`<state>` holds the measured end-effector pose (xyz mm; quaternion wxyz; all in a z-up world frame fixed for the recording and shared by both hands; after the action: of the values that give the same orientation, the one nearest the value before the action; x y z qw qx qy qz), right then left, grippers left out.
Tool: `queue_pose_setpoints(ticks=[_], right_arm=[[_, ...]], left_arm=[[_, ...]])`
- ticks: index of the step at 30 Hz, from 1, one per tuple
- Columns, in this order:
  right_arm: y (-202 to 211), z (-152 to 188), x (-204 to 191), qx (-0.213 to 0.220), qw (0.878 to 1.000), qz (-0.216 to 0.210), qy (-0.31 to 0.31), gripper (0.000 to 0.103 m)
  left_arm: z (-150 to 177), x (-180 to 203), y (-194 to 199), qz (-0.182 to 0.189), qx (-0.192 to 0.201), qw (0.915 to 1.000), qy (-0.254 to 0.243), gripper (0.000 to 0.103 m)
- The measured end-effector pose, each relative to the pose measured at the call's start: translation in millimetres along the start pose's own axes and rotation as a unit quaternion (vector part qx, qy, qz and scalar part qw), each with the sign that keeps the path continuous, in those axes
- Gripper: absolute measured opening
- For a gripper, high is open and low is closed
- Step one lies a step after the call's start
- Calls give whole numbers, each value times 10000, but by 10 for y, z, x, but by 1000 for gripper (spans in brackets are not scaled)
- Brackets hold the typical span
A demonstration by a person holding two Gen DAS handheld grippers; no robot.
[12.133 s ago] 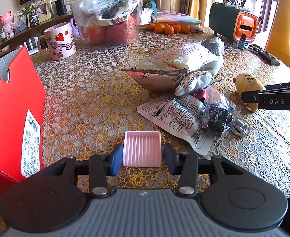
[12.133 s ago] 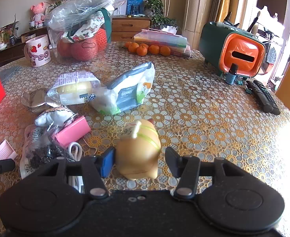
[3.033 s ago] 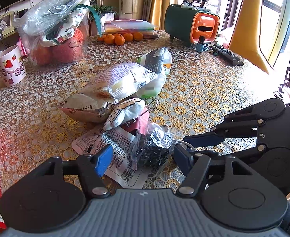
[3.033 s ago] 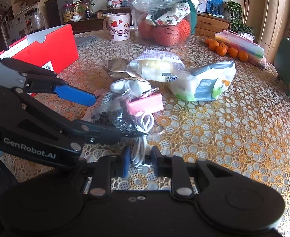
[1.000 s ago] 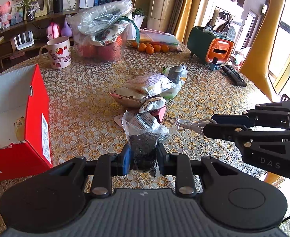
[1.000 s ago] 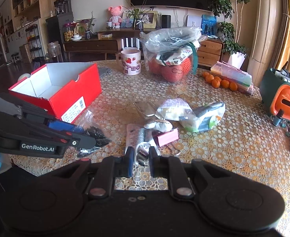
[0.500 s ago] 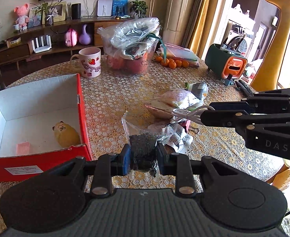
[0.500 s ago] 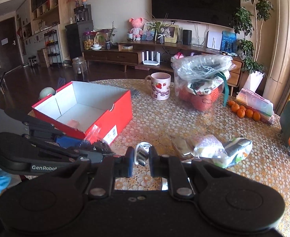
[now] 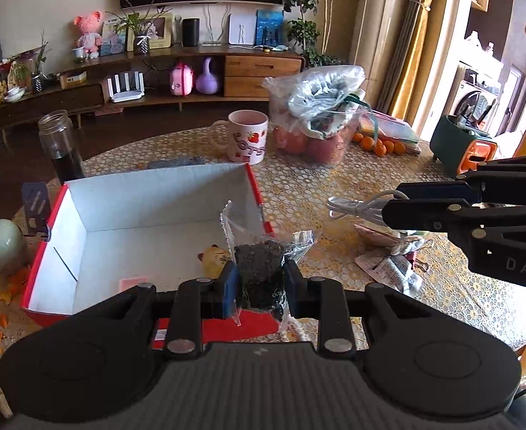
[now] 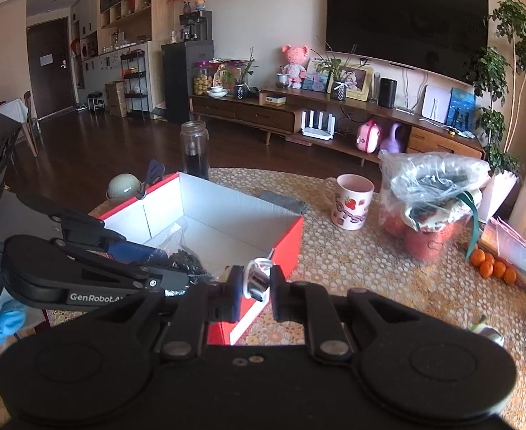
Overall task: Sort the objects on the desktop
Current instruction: 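Lift and carry the bag and cable over the shoebox with both tools, then lower and release the bag and cable into the shoebox with both tools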
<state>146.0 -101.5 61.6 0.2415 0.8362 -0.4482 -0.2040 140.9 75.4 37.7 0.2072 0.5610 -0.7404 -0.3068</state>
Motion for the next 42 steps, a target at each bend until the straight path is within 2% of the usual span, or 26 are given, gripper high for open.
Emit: queue_pose_setpoints(ticks=[12,21,27,33,42], right_arm=[[-504,-349,-364,-37,9992,-359,195,14],[-984,-344,-509,-345,9982,-485,88,14],[-1323,-218,-561,-612,9972,-435,2,14],[-1613,-107,-550,-812,9963,-274,-65,14],[-1925,22,-579,-1078,9937,-264,-164,14]], left_arm=[[-24,-778,-93,-507,-240,9984,119,26],[1,-1151,-540,-603,-682,9954,287,26],[13,-1300,-883,-734,-823,9921,590,26],[3,-1322,-1200,-855,-1029,9890,637,26],[116,-1383,-1563,-918,-1511,9803,881,27]])
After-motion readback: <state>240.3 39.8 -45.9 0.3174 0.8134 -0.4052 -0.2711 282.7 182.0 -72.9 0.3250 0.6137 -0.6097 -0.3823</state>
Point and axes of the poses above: each gripper's, at about its wrist camera, not at the fingertips, and y roughly against the way its jaws point, x to its right, z to its underside, the point moved 2 cm from there along -y, roughly the way its jaws point, and after that the axes turned 9 degrees about -y, right-handed, at the moved point
